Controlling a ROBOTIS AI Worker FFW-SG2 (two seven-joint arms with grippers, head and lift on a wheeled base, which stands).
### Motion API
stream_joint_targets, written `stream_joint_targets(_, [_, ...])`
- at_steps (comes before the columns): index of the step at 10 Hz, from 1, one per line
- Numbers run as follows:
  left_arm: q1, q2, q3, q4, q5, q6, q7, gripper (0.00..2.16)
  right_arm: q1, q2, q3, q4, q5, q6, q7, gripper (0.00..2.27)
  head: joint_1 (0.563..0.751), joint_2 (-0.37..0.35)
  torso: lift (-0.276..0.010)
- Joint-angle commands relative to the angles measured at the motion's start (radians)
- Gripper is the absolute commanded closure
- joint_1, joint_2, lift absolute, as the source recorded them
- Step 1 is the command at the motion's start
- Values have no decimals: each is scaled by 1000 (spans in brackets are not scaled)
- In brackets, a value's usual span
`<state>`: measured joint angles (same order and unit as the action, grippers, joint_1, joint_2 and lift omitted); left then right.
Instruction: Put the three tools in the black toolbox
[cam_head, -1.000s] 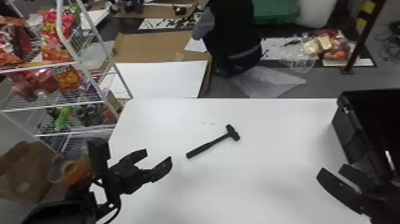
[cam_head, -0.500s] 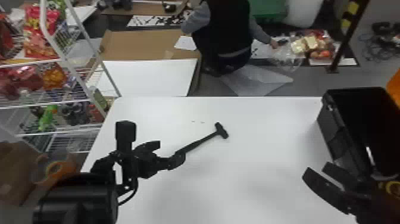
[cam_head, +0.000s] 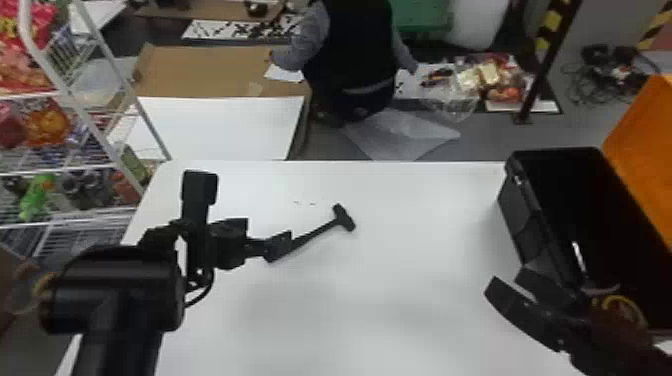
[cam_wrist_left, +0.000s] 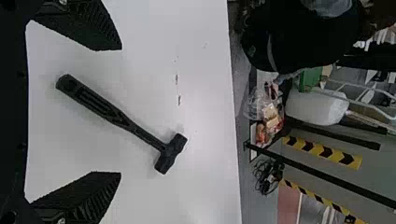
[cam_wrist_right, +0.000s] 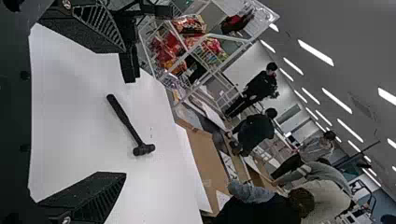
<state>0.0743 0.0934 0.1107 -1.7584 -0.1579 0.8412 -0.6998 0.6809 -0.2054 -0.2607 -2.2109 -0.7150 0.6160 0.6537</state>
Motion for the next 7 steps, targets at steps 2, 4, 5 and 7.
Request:
stream_joint_targets(2, [-48,-1,-16,68,-9,26,3,36,2,-14,-12,0,-14,0,3,56,695,68,-55])
stream_joint_targets(4, [-65,-3,-31,119,18,23,8,36,3,-26,-20,0,-23,0,3,56,695,59,-55])
stream_joint_targets(5, [-76,-4,-35,151,35,17,17,36,5,-34,-26,0,-29,0,3,56,695,44,-55])
stream_joint_targets(7, [-87,-9,-40,195,44,2,37,36,8,-49,-41,0,-44,0,3,56,695,23,-55])
